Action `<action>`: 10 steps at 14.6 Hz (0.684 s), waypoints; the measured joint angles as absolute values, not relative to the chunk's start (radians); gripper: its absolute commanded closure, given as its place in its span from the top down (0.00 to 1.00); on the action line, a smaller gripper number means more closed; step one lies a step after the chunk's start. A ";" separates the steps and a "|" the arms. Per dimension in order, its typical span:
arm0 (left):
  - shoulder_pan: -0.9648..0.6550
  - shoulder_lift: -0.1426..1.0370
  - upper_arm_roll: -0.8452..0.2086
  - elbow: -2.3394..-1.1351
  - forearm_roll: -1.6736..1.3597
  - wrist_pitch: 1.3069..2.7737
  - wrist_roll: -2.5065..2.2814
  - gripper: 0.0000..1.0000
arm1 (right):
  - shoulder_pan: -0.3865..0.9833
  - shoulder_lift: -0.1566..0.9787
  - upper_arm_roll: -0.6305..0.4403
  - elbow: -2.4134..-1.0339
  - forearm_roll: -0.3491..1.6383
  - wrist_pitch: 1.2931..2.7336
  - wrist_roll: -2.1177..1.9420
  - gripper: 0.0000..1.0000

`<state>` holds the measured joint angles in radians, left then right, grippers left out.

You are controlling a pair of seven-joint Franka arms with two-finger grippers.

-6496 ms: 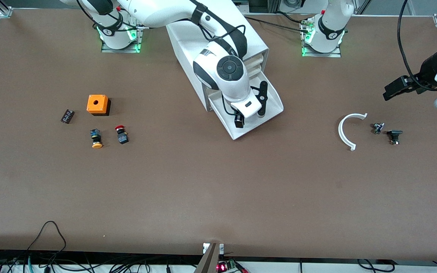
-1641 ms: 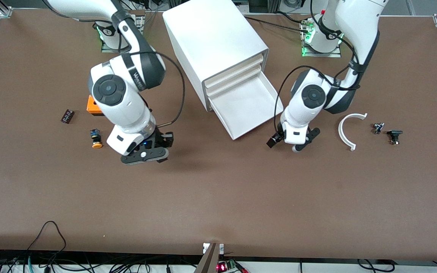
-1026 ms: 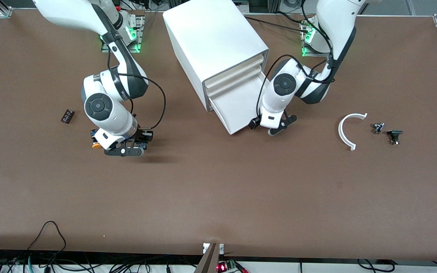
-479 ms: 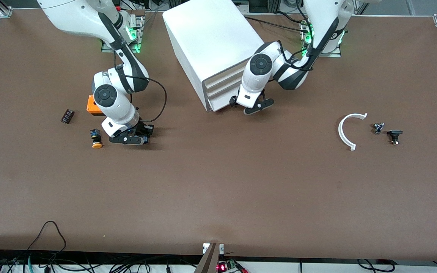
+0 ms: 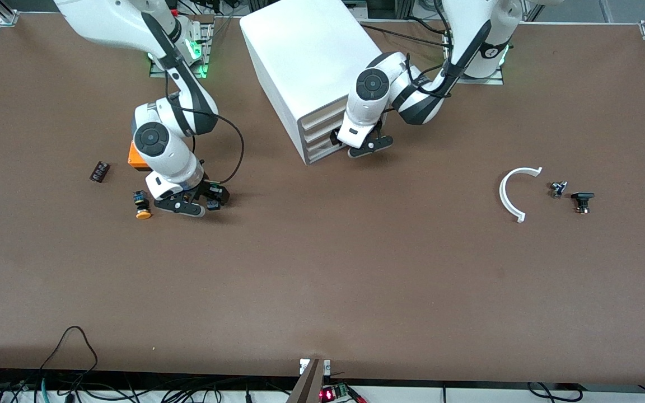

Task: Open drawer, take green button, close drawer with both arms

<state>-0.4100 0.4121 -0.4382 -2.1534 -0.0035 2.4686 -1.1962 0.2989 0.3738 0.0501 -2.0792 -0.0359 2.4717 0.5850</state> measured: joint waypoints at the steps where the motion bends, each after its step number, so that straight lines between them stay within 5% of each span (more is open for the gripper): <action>1: -0.409 0.409 -0.438 -2.153 -0.004 2.470 -1.196 1.00 | 0.299 0.357 0.050 -2.010 -0.036 2.359 0.586 1.00; 5: -0.348 0.340 -0.433 -2.142 -0.004 2.476 -1.197 1.00 | 0.295 0.317 0.050 -1.733 -0.036 1.985 0.586 1.00; 10: -0.137 0.179 -0.421 -2.091 -0.003 2.426 -1.168 1.00 | 0.236 0.318 0.049 -1.540 -0.036 1.808 0.534 1.00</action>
<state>-0.1369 0.1794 -0.4205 -2.0908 -0.0032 2.4264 -1.1677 0.2359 0.3181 0.0494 -1.5396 -0.0362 1.8085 0.5338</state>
